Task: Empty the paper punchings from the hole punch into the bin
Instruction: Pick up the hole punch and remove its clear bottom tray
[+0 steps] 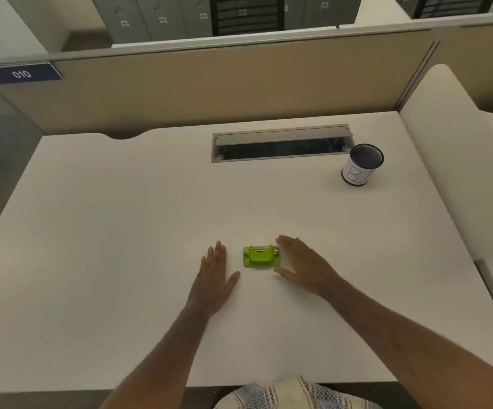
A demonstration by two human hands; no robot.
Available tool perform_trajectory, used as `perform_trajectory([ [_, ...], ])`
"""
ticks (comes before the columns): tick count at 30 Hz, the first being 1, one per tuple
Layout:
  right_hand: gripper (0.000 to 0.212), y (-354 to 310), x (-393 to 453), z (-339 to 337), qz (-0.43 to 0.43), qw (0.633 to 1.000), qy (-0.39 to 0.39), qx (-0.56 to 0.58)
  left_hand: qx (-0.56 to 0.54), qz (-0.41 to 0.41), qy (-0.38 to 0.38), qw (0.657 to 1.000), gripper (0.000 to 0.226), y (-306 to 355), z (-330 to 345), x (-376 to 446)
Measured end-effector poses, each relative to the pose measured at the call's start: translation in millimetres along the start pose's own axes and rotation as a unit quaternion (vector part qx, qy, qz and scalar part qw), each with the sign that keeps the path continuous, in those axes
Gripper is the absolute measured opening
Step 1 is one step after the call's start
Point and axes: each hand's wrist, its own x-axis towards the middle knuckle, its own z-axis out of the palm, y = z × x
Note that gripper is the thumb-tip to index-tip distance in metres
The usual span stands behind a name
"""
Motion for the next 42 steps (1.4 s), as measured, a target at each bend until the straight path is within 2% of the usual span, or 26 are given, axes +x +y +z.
perform_trajectory([
  [3,0.061,-11.1,11.0,-1.0,0.007,0.997,-0.012,0.077,-0.033,-0.007,0.022,0.999,0.08,4.2,-2.9,3.9],
  [7,0.064,-23.0,21.4,2.7,0.028,0.996,-0.04,0.076,-0.12,-0.039,0.018,0.992,0.075,18.2,-4.5,8.2],
  [11,0.053,-29.5,29.2,6.9,0.026,0.998,-0.04,0.029,-0.241,-0.093,0.035,0.965,0.067,29.2,-6.9,8.9],
  [15,0.047,-30.7,34.2,7.1,0.015,0.999,-0.042,-0.003,-0.3,-0.113,0.05,0.946,0.059,31.6,-9.2,7.4],
  [19,0.042,-30.7,41.9,4.1,0.031,0.998,-0.05,-0.008,-0.388,-0.154,0.055,0.907,0.051,37.6,-15.7,8.7],
  [27,0.029,-33.8,50.5,-9.5,0.087,0.991,-0.043,0.094,-0.45,-0.171,0.043,0.876,0.049,48.9,-27.4,9.6],
  [32,0.031,-33.2,50.9,-17.2,0.114,0.975,-0.028,0.19,-0.494,-0.183,0.045,0.849,0.043,52.3,-38.4,10.0],
  [37,0.024,-37.4,46.5,-31.0,0.092,0.952,-0.004,0.293,-0.592,-0.188,0.052,0.782,0.017,63.0,-51.7,3.5],
  [40,0.02,-41.6,42.5,-41.3,0.068,0.948,0.015,0.311,-0.662,-0.196,0.027,0.723,0.035,68.8,-63.1,-0.6],
  [42,0.019,-45.9,40.5,-47.7,0.043,0.947,0.026,0.317,-0.697,-0.184,0.014,0.693,0.039,74.4,-71.2,-3.0],
])
